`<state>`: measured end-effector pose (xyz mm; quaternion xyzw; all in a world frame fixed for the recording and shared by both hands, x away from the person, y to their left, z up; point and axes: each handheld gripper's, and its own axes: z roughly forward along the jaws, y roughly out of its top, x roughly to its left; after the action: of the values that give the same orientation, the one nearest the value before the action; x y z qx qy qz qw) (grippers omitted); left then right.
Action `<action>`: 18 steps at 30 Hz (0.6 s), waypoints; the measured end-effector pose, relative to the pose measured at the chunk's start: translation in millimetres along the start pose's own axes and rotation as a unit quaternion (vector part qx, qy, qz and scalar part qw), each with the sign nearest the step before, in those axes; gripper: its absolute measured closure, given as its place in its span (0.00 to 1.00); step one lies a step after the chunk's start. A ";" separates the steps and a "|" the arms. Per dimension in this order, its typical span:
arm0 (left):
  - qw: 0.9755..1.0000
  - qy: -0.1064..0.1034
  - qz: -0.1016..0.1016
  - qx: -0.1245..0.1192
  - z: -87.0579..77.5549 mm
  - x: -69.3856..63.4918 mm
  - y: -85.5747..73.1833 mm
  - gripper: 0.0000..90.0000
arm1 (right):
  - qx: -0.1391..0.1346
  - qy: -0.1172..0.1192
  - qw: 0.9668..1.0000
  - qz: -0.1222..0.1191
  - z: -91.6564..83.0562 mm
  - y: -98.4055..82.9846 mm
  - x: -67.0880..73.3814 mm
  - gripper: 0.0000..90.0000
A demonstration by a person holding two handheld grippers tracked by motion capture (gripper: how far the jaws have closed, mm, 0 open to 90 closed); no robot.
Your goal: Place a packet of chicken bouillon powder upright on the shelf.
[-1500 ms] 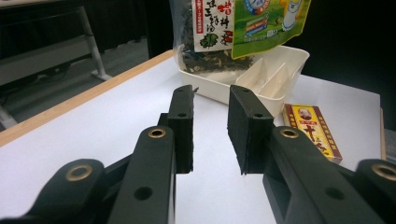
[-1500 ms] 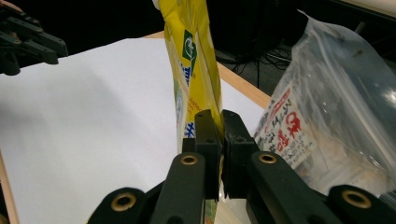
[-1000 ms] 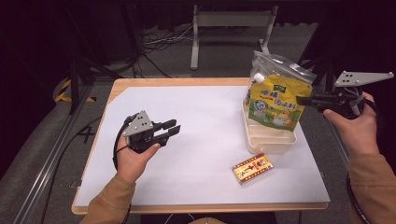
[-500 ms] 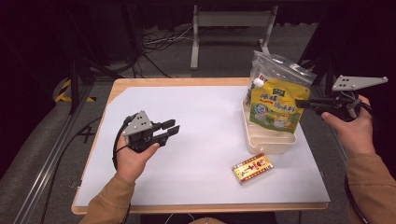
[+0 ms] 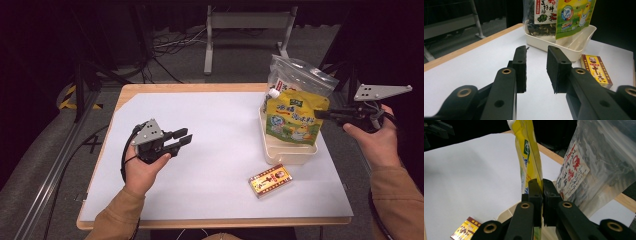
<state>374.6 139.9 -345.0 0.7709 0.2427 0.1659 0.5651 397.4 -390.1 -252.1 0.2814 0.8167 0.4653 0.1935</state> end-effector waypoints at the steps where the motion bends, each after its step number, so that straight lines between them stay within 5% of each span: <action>1: 1.000 0.000 0.002 0.001 0.0 0.1 0.0 0.78 | 0.000 0.000 1.000 0.000 -0.3 -0.4 0.0 0.97; 18: 1.000 -0.003 -0.001 0.004 2.6 -1.1 -0.9 0.78 | -0.007 0.012 1.000 -0.007 -6.7 -2.1 2.1 0.97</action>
<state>374.8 137.5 -346.6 0.7734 0.2428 0.1621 0.5626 391.3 -394.0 -250.8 0.2690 0.8176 0.4729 0.1885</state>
